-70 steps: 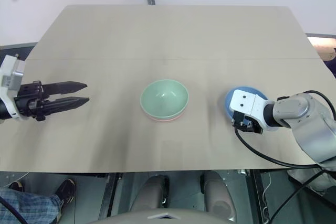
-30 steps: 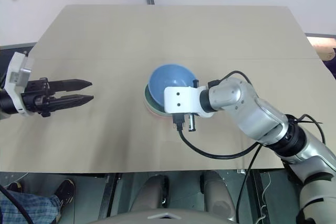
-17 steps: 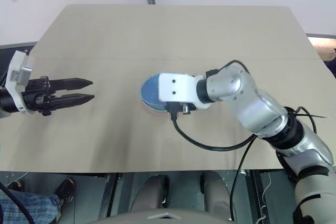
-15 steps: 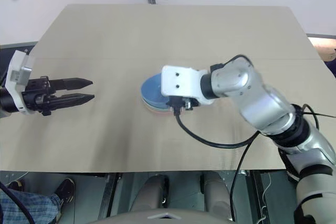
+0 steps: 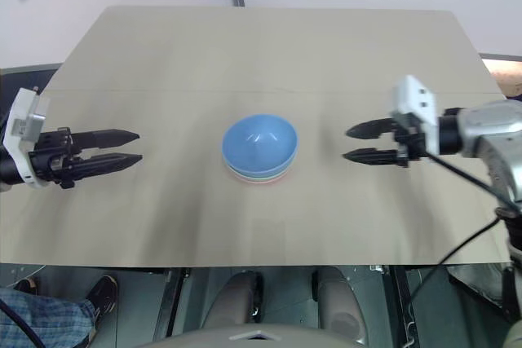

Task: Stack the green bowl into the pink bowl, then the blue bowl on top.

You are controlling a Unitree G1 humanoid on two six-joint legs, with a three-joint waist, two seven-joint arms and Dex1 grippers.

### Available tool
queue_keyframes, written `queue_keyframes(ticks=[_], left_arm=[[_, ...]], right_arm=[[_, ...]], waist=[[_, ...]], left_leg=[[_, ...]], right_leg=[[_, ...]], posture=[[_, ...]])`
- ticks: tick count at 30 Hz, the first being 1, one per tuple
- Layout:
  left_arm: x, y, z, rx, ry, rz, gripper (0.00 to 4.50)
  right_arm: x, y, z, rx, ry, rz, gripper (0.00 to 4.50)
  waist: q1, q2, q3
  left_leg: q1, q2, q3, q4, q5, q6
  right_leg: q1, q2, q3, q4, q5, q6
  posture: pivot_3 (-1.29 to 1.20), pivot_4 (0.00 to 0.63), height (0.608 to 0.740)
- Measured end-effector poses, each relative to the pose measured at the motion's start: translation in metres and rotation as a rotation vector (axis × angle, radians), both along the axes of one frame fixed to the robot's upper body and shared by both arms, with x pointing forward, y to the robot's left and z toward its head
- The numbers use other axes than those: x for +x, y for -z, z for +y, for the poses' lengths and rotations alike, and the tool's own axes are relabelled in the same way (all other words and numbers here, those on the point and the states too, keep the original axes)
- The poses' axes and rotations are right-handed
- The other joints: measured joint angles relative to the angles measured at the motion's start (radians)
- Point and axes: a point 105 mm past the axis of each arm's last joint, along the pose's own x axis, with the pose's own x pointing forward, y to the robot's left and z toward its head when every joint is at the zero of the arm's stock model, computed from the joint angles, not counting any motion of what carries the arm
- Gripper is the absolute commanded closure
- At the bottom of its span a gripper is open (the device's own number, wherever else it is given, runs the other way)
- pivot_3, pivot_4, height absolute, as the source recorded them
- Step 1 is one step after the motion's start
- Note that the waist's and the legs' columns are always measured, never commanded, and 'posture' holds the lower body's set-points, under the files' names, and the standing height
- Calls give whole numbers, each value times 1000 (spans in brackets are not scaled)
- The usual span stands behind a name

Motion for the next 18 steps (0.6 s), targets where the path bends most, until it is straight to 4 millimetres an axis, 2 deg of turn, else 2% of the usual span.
queue_keyframes(ticks=[1,2,3,5,7,18], left_arm=[[0,0,0,0,0,0,1666],[-1,0,1,-1,-5,1,1666],[-1,0,0,0,-3,-1,1666],[-6,-1,1,-2,-7,-1,1666],[-8,-4,1,-3,-11,-12,1666],[-9,-6,-2,23,-18,-31,1666]], right_arm=[[0,0,0,0,0,0,2156],[2,-3,-15,17,22,10,2156],[0,-7,-18,31,13,2,2156],[-1,-8,-48,99,38,55,2156],[0,-11,-55,141,41,60,2156],[-3,-17,-53,170,-13,26,2156]], waist=[[0,0,0],[-4,0,0],[-9,0,0],[-8,0,0],[-8,0,0],[-5,1,0]], left_leg=[[0,0,0,0,0,0],[1,0,0,1,0,0],[2,2,0,1,0,0],[2,2,0,1,0,0],[2,2,0,1,0,0],[2,2,0,1,0,0]], right_leg=[[0,0,0,0,0,0],[0,0,0,1,0,0],[0,2,0,2,0,0],[1,2,0,2,0,0],[1,2,1,2,0,0],[1,2,1,1,0,0]], posture=[[0,150,740],[0,150,740],[0,150,740],[0,150,740],[0,150,740],[0,150,740]])
